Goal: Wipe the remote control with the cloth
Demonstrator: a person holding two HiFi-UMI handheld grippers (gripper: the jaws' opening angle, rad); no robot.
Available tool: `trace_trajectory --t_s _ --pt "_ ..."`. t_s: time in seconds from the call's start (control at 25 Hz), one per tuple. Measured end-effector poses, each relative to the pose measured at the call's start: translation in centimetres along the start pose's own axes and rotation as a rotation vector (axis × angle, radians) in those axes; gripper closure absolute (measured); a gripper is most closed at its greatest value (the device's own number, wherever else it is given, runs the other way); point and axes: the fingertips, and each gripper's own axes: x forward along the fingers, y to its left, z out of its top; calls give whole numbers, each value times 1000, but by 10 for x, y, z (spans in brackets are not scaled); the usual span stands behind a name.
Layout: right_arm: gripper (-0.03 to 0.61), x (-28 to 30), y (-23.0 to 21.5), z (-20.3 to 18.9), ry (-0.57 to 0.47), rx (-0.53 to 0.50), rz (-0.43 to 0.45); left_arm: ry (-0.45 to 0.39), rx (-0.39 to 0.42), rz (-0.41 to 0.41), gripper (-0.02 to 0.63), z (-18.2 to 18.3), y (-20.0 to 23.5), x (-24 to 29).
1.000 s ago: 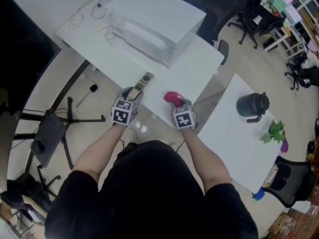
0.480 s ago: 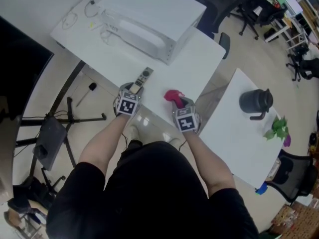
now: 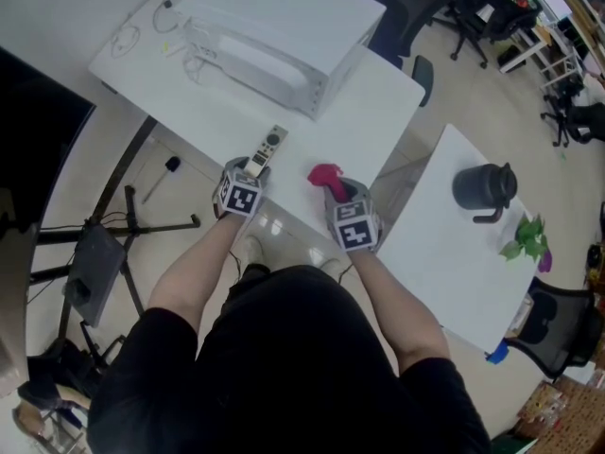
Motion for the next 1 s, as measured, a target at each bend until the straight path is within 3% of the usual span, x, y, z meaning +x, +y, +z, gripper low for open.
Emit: trace_trajectory --t_s 0.24,0.52,0.76,0.88,1.0 --pt "483 17 1 -11 42 -31 -4 -65 -24 27 351 3 6 -28" --pt "477 53 4 -40 153 -78 8 -167 -63 3 351 14 -9 -81" --pt "424 58 4 -43 165 -51 22 -267 -67 -24 351 33 -24 -122" --pt "422 41 1 -36 122 -19 27 -323 -98 -55 351 45 -32 -141" --pt "422 5 -2 -10 -1 10 32 -384 -137 -108 353 61 -43 -164"
